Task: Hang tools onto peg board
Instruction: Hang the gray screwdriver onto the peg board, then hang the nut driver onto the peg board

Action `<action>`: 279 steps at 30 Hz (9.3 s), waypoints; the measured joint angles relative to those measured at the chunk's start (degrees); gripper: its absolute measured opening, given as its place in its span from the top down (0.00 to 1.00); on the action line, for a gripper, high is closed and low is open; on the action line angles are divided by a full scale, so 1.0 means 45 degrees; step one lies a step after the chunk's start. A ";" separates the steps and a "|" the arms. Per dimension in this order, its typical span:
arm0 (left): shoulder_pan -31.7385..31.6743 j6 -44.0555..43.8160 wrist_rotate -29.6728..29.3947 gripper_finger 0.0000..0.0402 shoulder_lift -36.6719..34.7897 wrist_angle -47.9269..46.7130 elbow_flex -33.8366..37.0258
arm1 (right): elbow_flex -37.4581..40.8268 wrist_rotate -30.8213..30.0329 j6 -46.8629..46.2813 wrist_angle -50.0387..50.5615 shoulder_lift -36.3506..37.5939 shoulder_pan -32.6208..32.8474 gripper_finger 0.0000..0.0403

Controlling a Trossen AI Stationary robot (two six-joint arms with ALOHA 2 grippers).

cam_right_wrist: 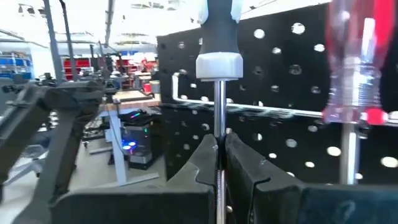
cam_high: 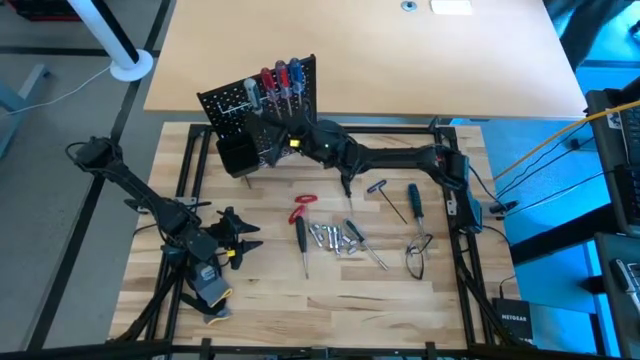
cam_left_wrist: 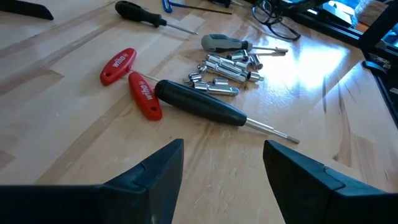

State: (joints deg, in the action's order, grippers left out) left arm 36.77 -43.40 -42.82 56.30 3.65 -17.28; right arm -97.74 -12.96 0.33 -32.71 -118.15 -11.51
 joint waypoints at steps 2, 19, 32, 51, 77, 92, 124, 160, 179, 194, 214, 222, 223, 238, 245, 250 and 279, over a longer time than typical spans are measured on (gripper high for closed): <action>0.0000 0.0000 0.0004 0.48 0.0002 -0.0001 0.0000 | -0.0014 -0.0153 -0.0056 -0.0005 0.0000 -0.0131 0.96; -0.0015 0.0068 -0.0010 0.48 0.0003 0.0002 0.0000 | -0.0033 -0.0079 -0.0440 0.0049 0.0000 -0.0374 0.96; -0.0015 0.0266 -0.0103 0.48 0.0003 0.0008 0.0000 | -0.0033 -0.0044 -0.0974 0.0039 -0.0058 -0.0453 0.94; -0.0015 0.0274 -0.0161 0.48 -0.0002 0.0057 0.0000 | -0.0023 0.0004 -0.0921 -0.0479 -0.0310 -0.0618 0.93; -0.0015 0.0311 -0.0166 0.48 -0.0002 0.0089 0.0000 | -0.0028 -0.0516 -0.0784 -0.0021 -0.0518 -0.0709 0.93; -0.0005 0.0262 -0.0161 0.48 -0.0002 0.0075 0.0000 | -0.0038 -0.0549 -0.0652 -0.0137 -0.0631 -0.0559 0.92; 0.0000 0.0258 -0.0151 0.48 0.0002 0.0050 0.0000 | -0.0018 -0.5955 0.2385 0.2503 0.0518 0.2090 0.64; 0.0277 -0.0133 -0.0147 0.48 0.0001 0.0041 0.0000 | -0.0009 -0.2657 -0.9979 2.1770 0.0193 0.8700 0.55; 0.0248 -0.0017 -0.0286 0.48 0.0001 -0.0012 0.0000 | 0.7687 0.0379 -1.4100 1.8345 0.4344 0.9307 0.64; 0.0223 -0.0019 -0.0297 0.48 -0.0002 -0.0040 0.0000 | 1.1517 -0.0439 -1.5939 1.3187 0.5518 0.9219 0.64; 0.0223 -0.0024 -0.0297 0.48 -0.0002 -0.0066 0.0000 | 1.1449 -0.0648 -1.5509 1.3465 0.4857 0.8899 0.95; 0.0223 -0.0085 -0.0297 0.48 -0.0002 -0.0131 0.0000 | 1.0817 -0.0793 -1.5302 1.4519 0.4784 0.8908 0.94; 0.0223 -0.0186 -0.0297 0.48 0.0001 -0.0134 0.0000 | 1.0682 -0.0900 -1.5269 1.4794 0.4779 0.8904 0.94; 0.0223 -0.0355 -0.0297 0.48 0.0003 -0.0343 0.0000 | 0.8097 -0.3339 -1.3172 1.6149 0.5958 0.8874 0.95; 0.0223 -0.0359 -0.0297 0.48 0.0003 -0.0343 0.0000 | 0.7729 -0.4452 -1.0983 1.3645 0.5960 0.8763 0.95; 0.0223 -0.0359 -0.0297 0.48 0.0044 -0.0338 0.0000 | 0.7734 -0.4199 -1.0533 1.3658 0.5960 0.8709 0.95; 0.0223 -0.0333 -0.0297 0.48 0.0073 -0.0342 0.0000 | 1.2069 0.1466 -1.1063 1.4404 0.6042 1.2556 0.96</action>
State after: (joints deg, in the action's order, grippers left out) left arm 37.78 -44.90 -44.16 56.63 2.11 -17.28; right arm -43.43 -6.37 -49.45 32.11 -90.96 44.99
